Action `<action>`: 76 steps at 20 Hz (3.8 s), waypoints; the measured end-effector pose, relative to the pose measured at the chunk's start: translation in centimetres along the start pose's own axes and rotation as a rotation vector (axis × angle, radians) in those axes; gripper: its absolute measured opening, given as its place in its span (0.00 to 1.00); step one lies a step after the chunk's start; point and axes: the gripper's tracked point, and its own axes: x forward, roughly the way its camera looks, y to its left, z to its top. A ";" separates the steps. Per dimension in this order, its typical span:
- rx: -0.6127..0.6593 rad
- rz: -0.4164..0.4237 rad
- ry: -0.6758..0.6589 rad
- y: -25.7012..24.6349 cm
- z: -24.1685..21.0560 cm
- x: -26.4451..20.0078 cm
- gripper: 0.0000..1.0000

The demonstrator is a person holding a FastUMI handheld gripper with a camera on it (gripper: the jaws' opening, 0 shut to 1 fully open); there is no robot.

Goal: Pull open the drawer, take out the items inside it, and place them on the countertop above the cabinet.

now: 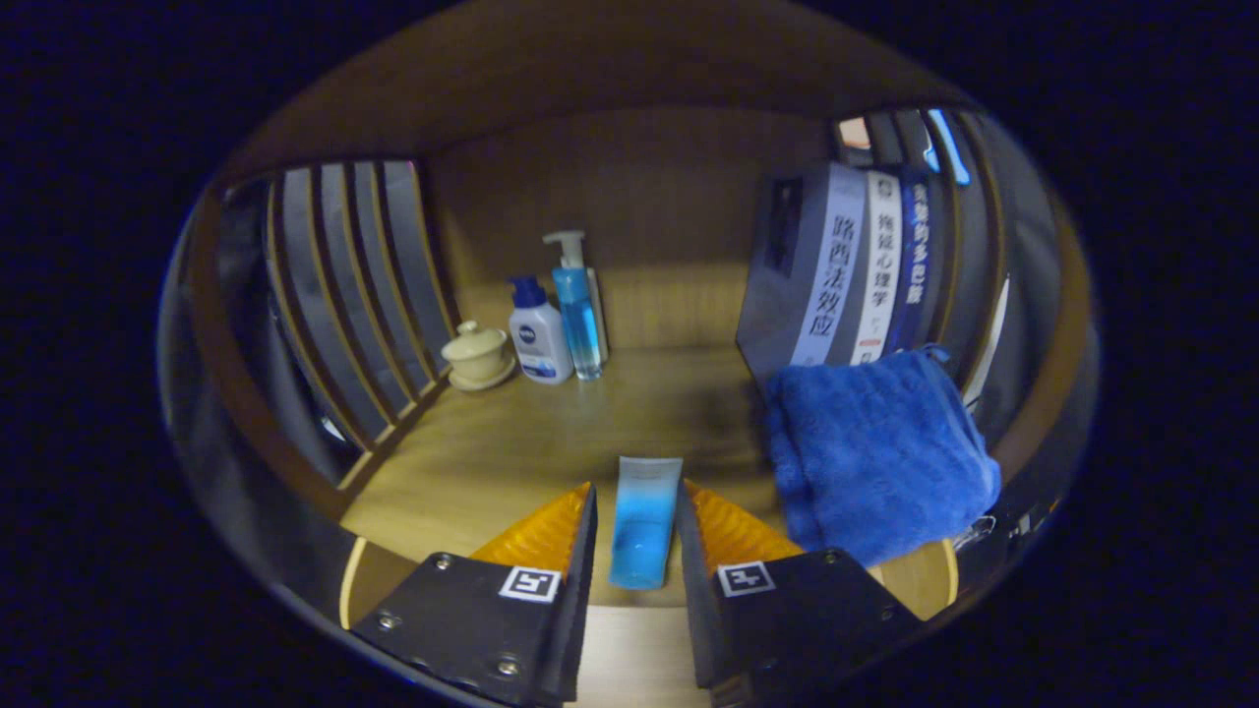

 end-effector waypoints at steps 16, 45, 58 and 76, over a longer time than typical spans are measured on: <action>0.024 0.042 -0.365 -1.3 -11.6 -22.2 0.44; -0.051 -0.047 -0.297 -1.4 -23.3 -16.1 1.00; -0.086 -0.053 -0.351 -1.0 -21.5 -13.6 0.97; -0.082 -0.080 -0.304 -0.5 -16.1 -1.9 0.99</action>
